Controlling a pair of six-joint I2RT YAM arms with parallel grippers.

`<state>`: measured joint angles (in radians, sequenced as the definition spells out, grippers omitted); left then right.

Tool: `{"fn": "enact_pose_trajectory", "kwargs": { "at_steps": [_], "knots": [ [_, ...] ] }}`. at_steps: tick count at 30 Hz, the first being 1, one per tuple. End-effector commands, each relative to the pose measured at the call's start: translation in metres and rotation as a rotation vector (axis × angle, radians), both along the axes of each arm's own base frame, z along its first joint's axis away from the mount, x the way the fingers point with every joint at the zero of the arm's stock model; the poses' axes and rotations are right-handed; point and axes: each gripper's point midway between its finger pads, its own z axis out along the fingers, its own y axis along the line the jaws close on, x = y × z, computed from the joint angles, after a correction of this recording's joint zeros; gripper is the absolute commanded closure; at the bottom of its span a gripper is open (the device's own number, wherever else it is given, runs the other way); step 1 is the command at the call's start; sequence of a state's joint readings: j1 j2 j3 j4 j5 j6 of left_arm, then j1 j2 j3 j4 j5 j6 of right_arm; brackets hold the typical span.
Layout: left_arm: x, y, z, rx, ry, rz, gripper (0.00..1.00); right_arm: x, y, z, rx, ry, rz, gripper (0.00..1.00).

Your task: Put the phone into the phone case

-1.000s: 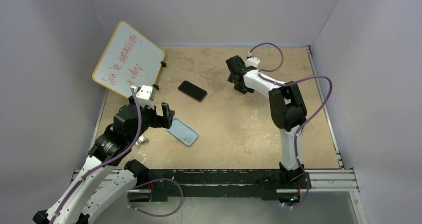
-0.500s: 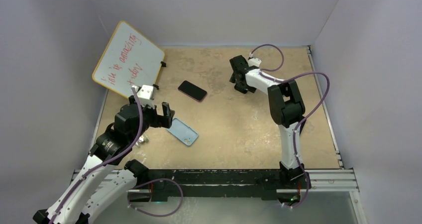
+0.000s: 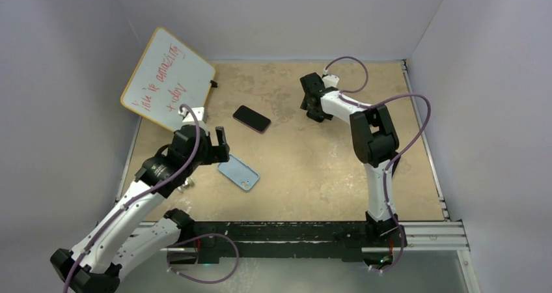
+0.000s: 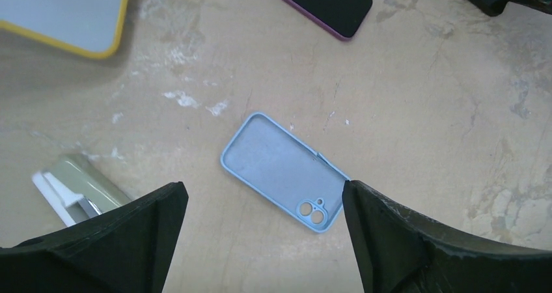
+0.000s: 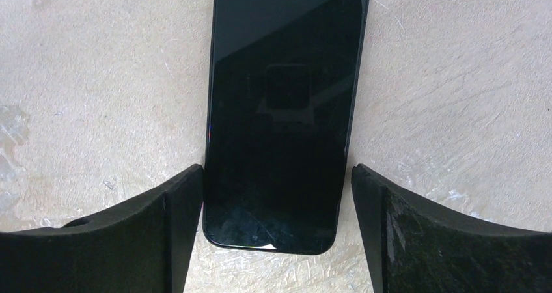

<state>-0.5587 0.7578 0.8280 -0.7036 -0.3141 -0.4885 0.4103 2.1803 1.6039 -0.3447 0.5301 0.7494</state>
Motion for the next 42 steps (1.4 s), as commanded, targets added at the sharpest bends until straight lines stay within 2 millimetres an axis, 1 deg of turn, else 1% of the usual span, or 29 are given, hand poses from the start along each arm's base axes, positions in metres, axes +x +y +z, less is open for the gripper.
{"fn": "enact_pose_trajectory", "kwargs": {
  "at_steps": [1, 3, 8, 10, 13, 16, 17, 18, 19, 21, 24, 28, 31, 34, 37, 39, 42],
  "knots": [
    [-0.006, -0.013, -0.02, -0.142, 0.118, 0.1, 0.07, -0.022, -0.003, -0.015, 0.002, 0.077, 0.038, 0.2],
    [-0.009, -0.021, -0.036, -0.167, 0.167, 0.086, 0.07, -0.029, -0.003, -0.016, 0.013, 0.088, 0.049, 0.24],
    [-0.015, -0.022, -0.075, -0.159, 0.278, 0.133, 0.09, -0.052, -0.009, -0.009, 0.019, 0.096, 0.075, 0.26],
    [-0.017, -0.023, -0.089, -0.161, 0.306, 0.152, 0.1, -0.067, -0.01, -0.01, 0.037, 0.106, 0.096, 0.26],
    [-0.019, -0.026, -0.106, -0.173, 0.344, 0.164, 0.11, -0.097, -0.011, -0.012, 0.077, 0.131, 0.131, 0.27],
    [-0.02, -0.03, -0.119, -0.177, 0.374, 0.163, 0.11, -0.129, -0.012, -0.012, 0.09, 0.155, 0.159, 0.28],
    [-0.02, -0.03, -0.124, -0.18, 0.379, 0.169, 0.12, -0.143, -0.013, -0.014, 0.089, 0.168, 0.172, 0.29],
    [-0.021, -0.029, -0.129, -0.179, 0.384, 0.178, 0.13, -0.151, -0.01, -0.01, 0.092, 0.164, 0.19, 0.29],
    [-0.02, -0.028, -0.133, -0.183, 0.382, 0.19, 0.14, -0.163, -0.01, -0.01, 0.088, 0.176, 0.207, 0.29],
    [-0.021, -0.026, -0.142, -0.179, 0.383, 0.206, 0.17, -0.18, -0.011, -0.006, 0.081, 0.191, 0.215, 0.29],
    [-0.019, -0.024, -0.15, -0.166, 0.382, 0.214, 0.21, -0.201, -0.008, 0.0, 0.093, 0.193, 0.243, 0.29],
    [-0.014, -0.029, -0.158, -0.16, 0.385, 0.202, 0.24, -0.225, 0.001, -0.004, 0.111, 0.215, 0.282, 0.3],
    [-0.012, -0.033, -0.164, -0.16, 0.394, 0.188, 0.28, -0.236, 0.0, -0.006, 0.104, 0.232, 0.272, 0.28],
    [-0.01, -0.036, -0.169, -0.155, 0.404, 0.174, 0.32, -0.239, -0.003, -0.006, 0.112, 0.218, 0.256, 0.18],
    [-0.009, -0.038, -0.175, -0.145, 0.417, 0.153, 0.39, -0.239, 0.0, -0.002, 0.126, 0.215, 0.263, 0.09],
    [-0.009, -0.041, -0.177, -0.14, 0.425, 0.136, 0.44, -0.236, -0.003, 0.0, 0.104, 0.207, 0.269, 0.02],
    [-0.009, -0.046, -0.179, -0.142, 0.433, 0.101, 0.49, -0.228, -0.004, 0.002, 0.076, 0.191, 0.274, 0.01]
  ]
}}
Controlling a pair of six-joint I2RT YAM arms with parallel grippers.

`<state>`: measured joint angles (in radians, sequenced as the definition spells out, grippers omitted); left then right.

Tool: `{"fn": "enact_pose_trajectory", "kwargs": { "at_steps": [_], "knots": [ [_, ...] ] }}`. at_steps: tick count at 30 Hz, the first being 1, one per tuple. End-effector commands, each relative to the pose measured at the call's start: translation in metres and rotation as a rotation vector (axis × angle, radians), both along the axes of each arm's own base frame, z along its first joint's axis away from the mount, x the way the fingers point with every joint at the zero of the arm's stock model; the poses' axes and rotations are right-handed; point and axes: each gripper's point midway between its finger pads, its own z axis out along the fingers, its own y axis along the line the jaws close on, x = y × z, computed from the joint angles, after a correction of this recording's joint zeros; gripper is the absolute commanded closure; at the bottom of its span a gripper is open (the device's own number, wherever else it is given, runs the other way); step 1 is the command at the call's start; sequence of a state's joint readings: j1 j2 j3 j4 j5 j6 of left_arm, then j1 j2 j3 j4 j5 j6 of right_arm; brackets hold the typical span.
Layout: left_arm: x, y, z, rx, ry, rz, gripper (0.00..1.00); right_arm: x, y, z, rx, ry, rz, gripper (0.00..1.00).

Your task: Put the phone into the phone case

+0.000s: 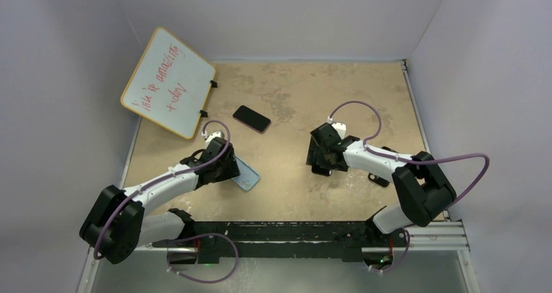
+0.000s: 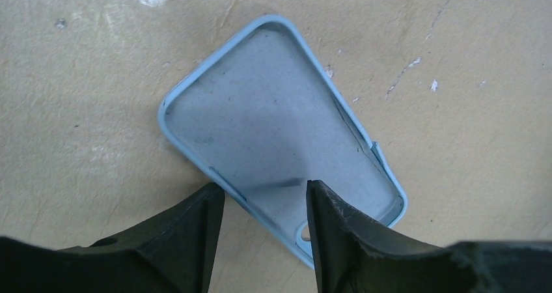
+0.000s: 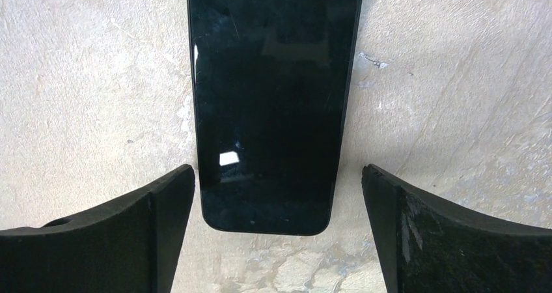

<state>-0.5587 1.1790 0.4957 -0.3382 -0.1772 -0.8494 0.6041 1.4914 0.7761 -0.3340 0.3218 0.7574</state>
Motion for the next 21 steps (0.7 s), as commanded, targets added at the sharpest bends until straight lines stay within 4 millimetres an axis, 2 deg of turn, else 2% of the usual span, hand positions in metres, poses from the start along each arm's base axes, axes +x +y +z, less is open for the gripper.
{"fn": "enact_pose_trajectory", "kwargs": {
  "at_steps": [1, 5, 10, 17, 21],
  "knots": [
    [0.002, -0.013, -0.004, -0.028, 0.0, -0.08, 0.51, 0.007, -0.003, 0.006, -0.033, -0.019, -0.001, 0.01],
    [-0.001, -0.02, -0.006, -0.04, 0.014, -0.148, 0.63, 0.013, -0.001, 0.003, -0.04, -0.024, 0.0, 0.03],
    [-0.005, -0.037, -0.001, -0.102, 0.02, -0.238, 0.71, 0.02, 0.003, 0.0, -0.03, -0.042, 0.007, 0.05],
    [-0.011, -0.058, 0.008, -0.178, -0.028, -0.331, 0.75, 0.024, 0.003, -0.003, -0.045, -0.049, 0.002, 0.09],
    [-0.018, -0.063, 0.004, -0.183, -0.012, -0.364, 0.76, 0.027, -0.005, -0.007, -0.084, -0.07, -0.016, 0.15]
  ]
}}
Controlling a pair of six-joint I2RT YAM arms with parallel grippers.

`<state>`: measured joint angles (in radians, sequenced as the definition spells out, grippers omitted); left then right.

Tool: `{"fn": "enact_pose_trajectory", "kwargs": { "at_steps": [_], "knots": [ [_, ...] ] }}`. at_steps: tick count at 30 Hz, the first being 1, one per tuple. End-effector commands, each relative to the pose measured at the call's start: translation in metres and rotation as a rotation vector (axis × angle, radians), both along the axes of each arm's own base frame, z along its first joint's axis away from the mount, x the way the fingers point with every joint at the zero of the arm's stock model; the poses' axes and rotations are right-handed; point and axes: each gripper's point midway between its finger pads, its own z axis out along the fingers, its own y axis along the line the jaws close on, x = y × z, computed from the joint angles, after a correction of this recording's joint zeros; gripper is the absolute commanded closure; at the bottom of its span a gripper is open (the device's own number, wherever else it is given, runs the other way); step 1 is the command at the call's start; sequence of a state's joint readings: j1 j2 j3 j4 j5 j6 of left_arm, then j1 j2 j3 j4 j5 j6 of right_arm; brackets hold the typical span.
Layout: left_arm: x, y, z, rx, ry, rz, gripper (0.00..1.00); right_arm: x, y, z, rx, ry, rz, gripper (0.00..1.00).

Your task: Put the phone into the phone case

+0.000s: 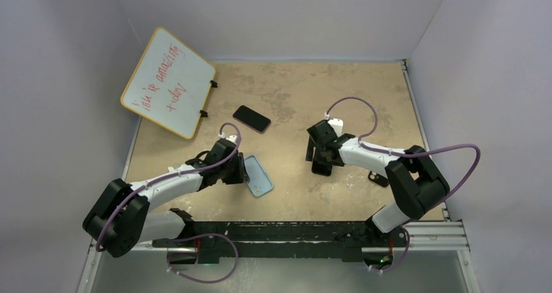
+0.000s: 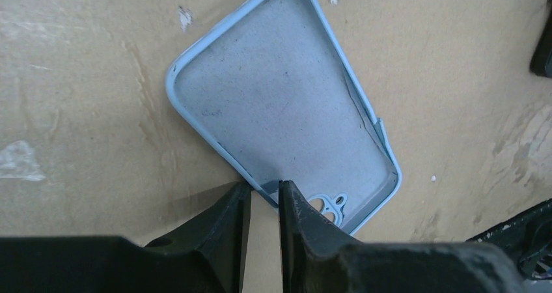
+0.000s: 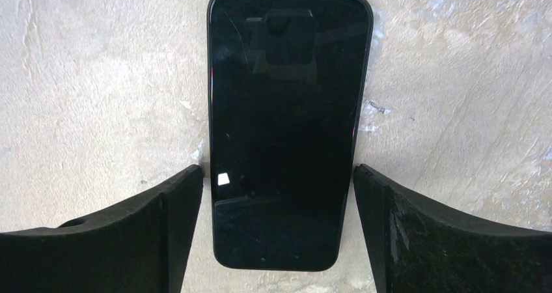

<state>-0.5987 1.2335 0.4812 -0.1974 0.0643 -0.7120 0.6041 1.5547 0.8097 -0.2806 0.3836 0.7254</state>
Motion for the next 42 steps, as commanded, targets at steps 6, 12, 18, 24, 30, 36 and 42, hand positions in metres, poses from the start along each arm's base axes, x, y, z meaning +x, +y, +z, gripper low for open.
{"fn": "enact_pose_trajectory", "kwargs": {
  "at_steps": [6, 12, 18, 24, 30, 36, 42],
  "knots": [
    [-0.016, -0.025, 0.004, -0.058, -0.019, -0.133, 0.76, -0.004, 0.0, -0.003, 0.012, -0.015, -0.005, 0.29],
    [-0.022, -0.026, 0.012, -0.082, 0.005, -0.115, 0.49, -0.023, 0.02, -0.001, 0.105, 0.014, 0.106, 0.39],
    [-0.018, -0.038, 0.038, -0.224, 0.019, -0.126, 0.21, -0.046, 0.037, 0.002, 0.12, 0.023, 0.195, 0.46],
    [-0.001, -0.017, 0.058, -0.201, -0.007, -0.068, 0.15, -0.056, 0.061, 0.021, 0.192, -0.012, 0.239, 0.49],
    [0.002, -0.003, 0.084, -0.252, -0.049, -0.034, 0.14, -0.062, 0.092, 0.042, 0.248, -0.055, 0.308, 0.52],
    [0.003, 0.005, 0.077, -0.265, -0.025, -0.015, 0.15, -0.069, 0.127, 0.059, 0.292, -0.105, 0.381, 0.54],
    [0.007, 0.012, 0.081, -0.331, -0.027, -0.001, 0.15, -0.077, 0.169, 0.079, 0.363, -0.177, 0.464, 0.56]
  ]
}}
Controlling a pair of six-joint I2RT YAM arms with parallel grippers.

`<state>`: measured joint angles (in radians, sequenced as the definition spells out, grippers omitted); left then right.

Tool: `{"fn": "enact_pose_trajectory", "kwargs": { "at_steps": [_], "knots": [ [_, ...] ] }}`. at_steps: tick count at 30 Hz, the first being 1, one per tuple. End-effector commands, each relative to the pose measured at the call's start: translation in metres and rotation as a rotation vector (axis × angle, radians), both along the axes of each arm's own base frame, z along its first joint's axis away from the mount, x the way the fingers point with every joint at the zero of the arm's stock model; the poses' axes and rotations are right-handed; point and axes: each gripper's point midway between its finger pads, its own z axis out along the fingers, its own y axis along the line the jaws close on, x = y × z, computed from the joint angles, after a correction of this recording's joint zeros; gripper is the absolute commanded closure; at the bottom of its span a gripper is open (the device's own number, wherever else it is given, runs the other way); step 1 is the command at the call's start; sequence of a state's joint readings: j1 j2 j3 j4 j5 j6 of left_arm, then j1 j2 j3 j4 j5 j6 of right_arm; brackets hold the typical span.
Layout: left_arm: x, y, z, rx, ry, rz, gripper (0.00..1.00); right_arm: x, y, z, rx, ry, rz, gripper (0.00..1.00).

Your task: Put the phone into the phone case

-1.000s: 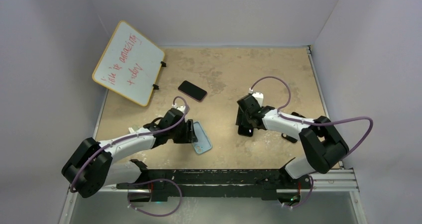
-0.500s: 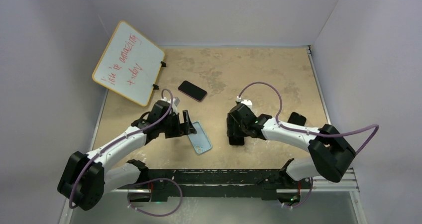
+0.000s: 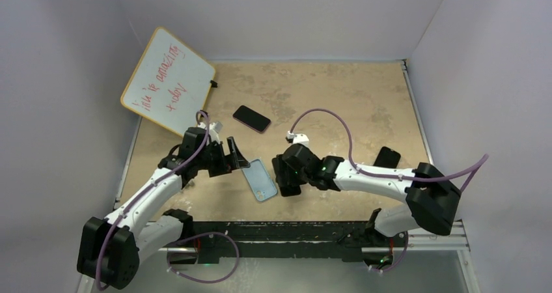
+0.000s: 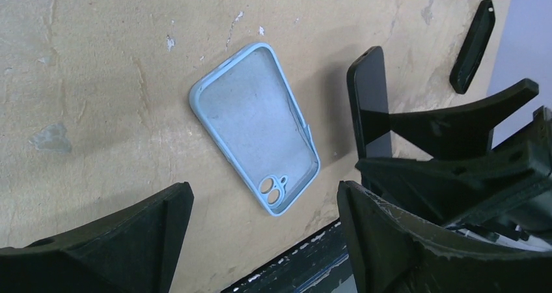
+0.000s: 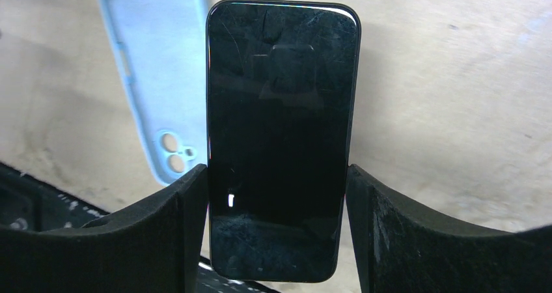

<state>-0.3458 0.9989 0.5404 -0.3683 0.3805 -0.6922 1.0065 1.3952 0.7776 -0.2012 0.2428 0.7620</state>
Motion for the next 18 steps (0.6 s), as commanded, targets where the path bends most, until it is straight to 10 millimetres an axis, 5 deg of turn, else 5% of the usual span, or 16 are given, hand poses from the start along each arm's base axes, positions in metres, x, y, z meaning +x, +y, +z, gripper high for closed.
{"fn": "enact_pose_trajectory", "kwargs": {
  "at_steps": [1, 5, 11, 18],
  "knots": [
    [0.002, -0.002, 0.011, -0.102, -0.019, -0.033, 0.15, 0.011, 0.046, 0.037, 0.142, -0.114, 0.021, 0.57],
    [0.011, -0.001, 0.019, -0.209, 0.009, -0.018, 0.18, 0.009, 0.073, 0.042, 0.213, -0.134, 0.073, 0.57],
    [0.027, 0.014, 0.04, -0.122, -0.062, 0.022, 0.18, 0.005, 0.117, 0.055, 0.287, -0.174, 0.156, 0.56],
    [0.026, 0.027, 0.043, -0.036, -0.073, 0.038, 0.18, 0.011, 0.141, 0.049, 0.289, -0.189, 0.181, 0.56]
  ]
}}
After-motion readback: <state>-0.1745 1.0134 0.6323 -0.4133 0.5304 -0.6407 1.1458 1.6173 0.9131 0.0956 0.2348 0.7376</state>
